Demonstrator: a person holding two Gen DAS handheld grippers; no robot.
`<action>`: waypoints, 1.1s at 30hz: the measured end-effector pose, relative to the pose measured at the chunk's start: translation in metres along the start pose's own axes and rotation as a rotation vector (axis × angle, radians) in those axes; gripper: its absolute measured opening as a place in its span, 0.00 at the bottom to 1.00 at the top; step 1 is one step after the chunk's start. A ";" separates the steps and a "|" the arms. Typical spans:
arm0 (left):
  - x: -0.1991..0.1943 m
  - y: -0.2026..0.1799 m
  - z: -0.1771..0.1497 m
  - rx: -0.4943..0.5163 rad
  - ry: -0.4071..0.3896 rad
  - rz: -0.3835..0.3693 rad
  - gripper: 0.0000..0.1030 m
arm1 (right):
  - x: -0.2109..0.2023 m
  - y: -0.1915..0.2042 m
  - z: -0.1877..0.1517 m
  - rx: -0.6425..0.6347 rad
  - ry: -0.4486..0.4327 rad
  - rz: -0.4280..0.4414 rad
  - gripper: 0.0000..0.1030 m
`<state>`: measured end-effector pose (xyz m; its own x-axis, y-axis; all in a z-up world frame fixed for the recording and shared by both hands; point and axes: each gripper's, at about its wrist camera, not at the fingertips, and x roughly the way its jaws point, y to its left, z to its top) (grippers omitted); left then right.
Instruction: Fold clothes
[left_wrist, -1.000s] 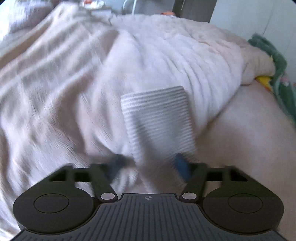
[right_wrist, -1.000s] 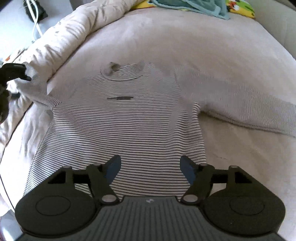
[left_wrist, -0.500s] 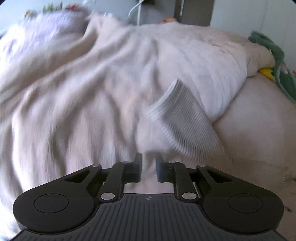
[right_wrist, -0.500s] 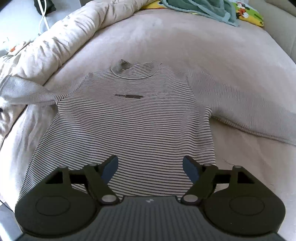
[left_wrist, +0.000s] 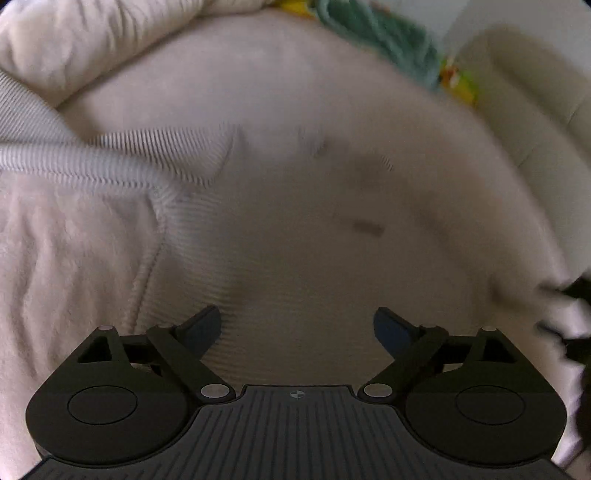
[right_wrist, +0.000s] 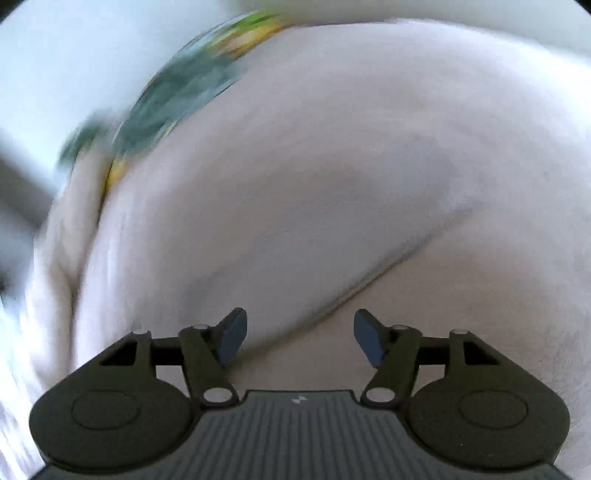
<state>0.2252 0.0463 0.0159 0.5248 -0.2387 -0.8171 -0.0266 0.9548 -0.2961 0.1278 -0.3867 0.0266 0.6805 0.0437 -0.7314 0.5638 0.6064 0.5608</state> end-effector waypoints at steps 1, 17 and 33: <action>0.004 -0.006 -0.003 0.024 0.007 0.030 0.92 | 0.006 -0.018 0.008 0.082 -0.001 0.013 0.63; 0.009 -0.019 -0.013 0.085 0.031 0.093 0.99 | 0.065 -0.003 0.057 -0.057 -0.009 0.274 0.61; -0.019 0.026 0.003 -0.077 0.089 -0.146 0.98 | 0.038 0.180 -0.102 -0.862 0.231 0.437 0.70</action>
<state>0.2171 0.0760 0.0259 0.4503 -0.3919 -0.8023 -0.0222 0.8933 -0.4488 0.2068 -0.1951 0.0601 0.5877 0.4992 -0.6367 -0.3101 0.8659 0.3926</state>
